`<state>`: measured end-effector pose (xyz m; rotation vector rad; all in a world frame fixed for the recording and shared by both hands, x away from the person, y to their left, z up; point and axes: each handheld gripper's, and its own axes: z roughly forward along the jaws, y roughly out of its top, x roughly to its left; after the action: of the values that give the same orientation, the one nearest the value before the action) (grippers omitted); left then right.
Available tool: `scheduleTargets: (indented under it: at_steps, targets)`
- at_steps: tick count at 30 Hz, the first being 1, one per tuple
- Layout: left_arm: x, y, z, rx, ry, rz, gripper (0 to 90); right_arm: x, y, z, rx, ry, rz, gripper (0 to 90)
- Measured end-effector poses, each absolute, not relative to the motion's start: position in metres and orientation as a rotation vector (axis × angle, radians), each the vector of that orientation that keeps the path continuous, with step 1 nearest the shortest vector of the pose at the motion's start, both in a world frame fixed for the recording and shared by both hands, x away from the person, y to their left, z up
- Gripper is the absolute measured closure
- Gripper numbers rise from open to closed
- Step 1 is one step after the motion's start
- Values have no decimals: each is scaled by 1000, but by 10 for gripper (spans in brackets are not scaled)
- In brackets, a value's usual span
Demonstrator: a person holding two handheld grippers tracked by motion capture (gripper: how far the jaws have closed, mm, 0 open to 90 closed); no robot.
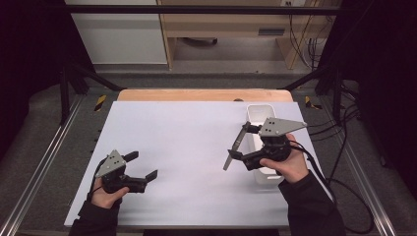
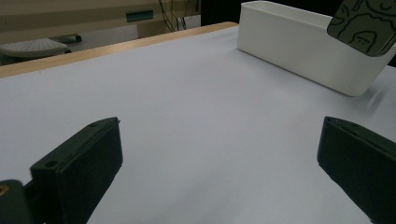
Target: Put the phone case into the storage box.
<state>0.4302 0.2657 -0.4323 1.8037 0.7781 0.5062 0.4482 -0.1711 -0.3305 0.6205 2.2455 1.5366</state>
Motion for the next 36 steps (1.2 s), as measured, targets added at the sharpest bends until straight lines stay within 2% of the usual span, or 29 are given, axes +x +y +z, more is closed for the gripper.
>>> scheduleTargets:
  at_steps: [36]
  targets:
    - [437,289,-444,1797,826,553,0,471,-202,-297,848,2011,1479,118]
